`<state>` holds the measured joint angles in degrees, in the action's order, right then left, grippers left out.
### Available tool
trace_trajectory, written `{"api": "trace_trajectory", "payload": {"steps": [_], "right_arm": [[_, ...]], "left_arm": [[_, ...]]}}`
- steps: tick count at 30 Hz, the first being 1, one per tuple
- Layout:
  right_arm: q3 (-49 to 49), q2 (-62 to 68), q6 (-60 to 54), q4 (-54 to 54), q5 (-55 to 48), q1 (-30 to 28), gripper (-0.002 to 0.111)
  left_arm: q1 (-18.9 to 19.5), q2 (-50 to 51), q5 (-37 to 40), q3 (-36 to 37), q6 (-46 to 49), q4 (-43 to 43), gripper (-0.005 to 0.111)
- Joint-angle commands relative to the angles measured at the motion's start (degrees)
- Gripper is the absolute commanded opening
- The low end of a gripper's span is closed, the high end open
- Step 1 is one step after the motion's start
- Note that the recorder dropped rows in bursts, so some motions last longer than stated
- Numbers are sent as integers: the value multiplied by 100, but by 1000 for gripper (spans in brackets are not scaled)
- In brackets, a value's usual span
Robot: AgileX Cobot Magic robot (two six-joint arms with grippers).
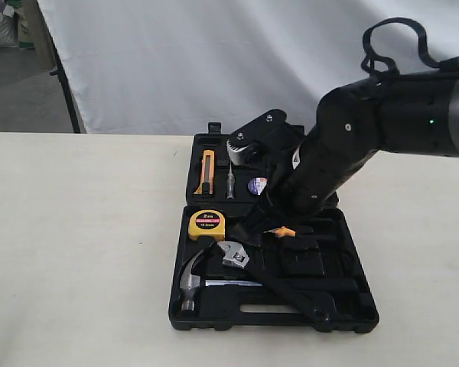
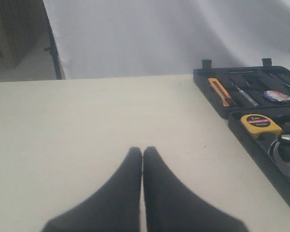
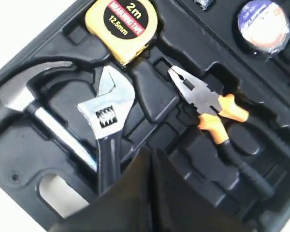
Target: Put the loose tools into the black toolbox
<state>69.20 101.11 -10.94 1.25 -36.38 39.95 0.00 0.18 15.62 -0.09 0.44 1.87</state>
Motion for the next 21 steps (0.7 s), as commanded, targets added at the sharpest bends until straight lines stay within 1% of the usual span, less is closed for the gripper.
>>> {"api": "trace_trajectory", "payload": {"steps": [1, 5, 6, 7, 9, 11, 14, 17, 21], "right_arm": [[2, 312, 412, 190, 138, 219, 0], [2, 706, 1148, 911, 153, 424, 0], [2, 871, 1682, 1363, 153, 489, 7], [2, 940, 1882, 1593, 153, 499, 13], [2, 1038, 2041, 1719, 159, 510, 35], [2, 1023, 2014, 1684, 159, 510, 44], [24, 886, 1961, 1634, 159, 510, 45], [206, 823, 2164, 1315, 133, 510, 45], [229, 1082, 2164, 1122, 300, 458, 45]], "left_arm": [[-4, -18, -14, 9, -44, -14, 1], [-4, -18, -14, 9, -44, -14, 1], [-4, -18, -14, 9, -44, -14, 1], [-4, -18, -14, 9, -44, -14, 1], [-4, -18, -14, 9, -44, -14, 1], [-4, -18, -14, 9, -44, -14, 1], [-4, -18, -14, 9, -44, -14, 1], [-4, -18, -14, 9, -44, -14, 1], [-4, -18, -14, 9, -44, -14, 1]]}}
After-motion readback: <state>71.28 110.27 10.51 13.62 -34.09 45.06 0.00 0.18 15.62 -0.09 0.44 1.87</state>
